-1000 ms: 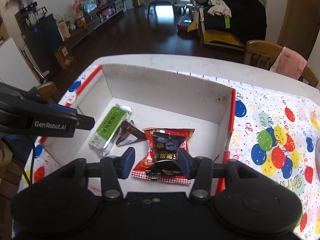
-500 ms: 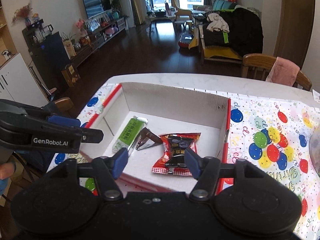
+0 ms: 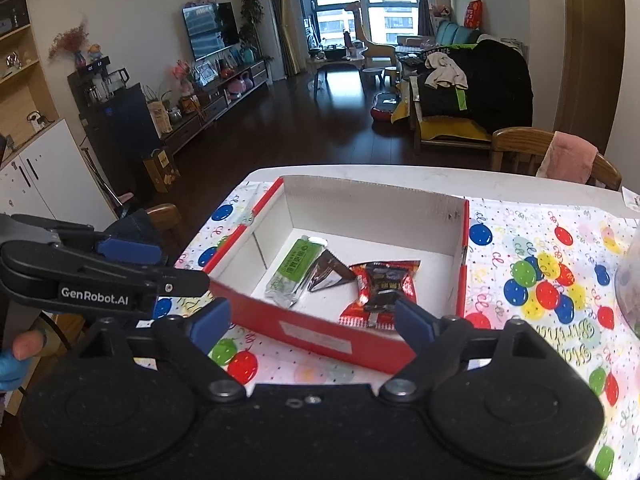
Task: Organize snacks
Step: 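Withdraw both tools from the box toward the remaining snacks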
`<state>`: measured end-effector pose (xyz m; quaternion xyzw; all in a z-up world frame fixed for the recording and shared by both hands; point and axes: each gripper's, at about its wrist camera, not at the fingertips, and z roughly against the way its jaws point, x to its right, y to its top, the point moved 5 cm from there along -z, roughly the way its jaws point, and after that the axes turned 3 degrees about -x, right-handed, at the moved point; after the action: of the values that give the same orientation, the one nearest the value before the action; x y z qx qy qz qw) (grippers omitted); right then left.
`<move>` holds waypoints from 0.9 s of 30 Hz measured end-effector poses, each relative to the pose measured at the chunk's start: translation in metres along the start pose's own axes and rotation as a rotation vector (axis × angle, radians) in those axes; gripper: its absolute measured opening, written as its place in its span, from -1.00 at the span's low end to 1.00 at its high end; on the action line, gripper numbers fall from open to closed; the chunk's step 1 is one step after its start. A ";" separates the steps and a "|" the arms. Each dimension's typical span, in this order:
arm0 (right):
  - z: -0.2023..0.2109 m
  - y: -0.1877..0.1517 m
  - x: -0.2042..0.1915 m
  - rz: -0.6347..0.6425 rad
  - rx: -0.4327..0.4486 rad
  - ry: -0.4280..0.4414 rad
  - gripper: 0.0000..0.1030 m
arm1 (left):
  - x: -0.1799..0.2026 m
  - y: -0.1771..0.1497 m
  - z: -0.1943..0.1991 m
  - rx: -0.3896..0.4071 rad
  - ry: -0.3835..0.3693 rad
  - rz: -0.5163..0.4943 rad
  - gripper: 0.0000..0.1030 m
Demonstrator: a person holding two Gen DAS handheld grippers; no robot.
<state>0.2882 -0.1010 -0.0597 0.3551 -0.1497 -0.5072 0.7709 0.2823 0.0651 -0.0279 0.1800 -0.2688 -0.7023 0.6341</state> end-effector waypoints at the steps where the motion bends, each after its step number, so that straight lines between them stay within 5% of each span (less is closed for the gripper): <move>1: 0.003 -0.004 -0.002 0.000 0.003 -0.006 0.73 | -0.001 -0.004 0.003 0.007 0.006 -0.001 0.38; 16: 0.036 -0.075 0.003 -0.084 0.032 -0.031 0.99 | 0.002 -0.074 0.018 -0.020 -0.057 -0.041 0.52; 27: 0.029 -0.136 0.032 -0.114 -0.102 -0.069 0.99 | 0.045 -0.131 0.011 -0.114 -0.255 -0.172 0.52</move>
<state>0.1931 -0.1726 -0.1385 0.3057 -0.1300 -0.5691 0.7522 0.1657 0.0291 -0.0942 0.0752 -0.2904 -0.7854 0.5415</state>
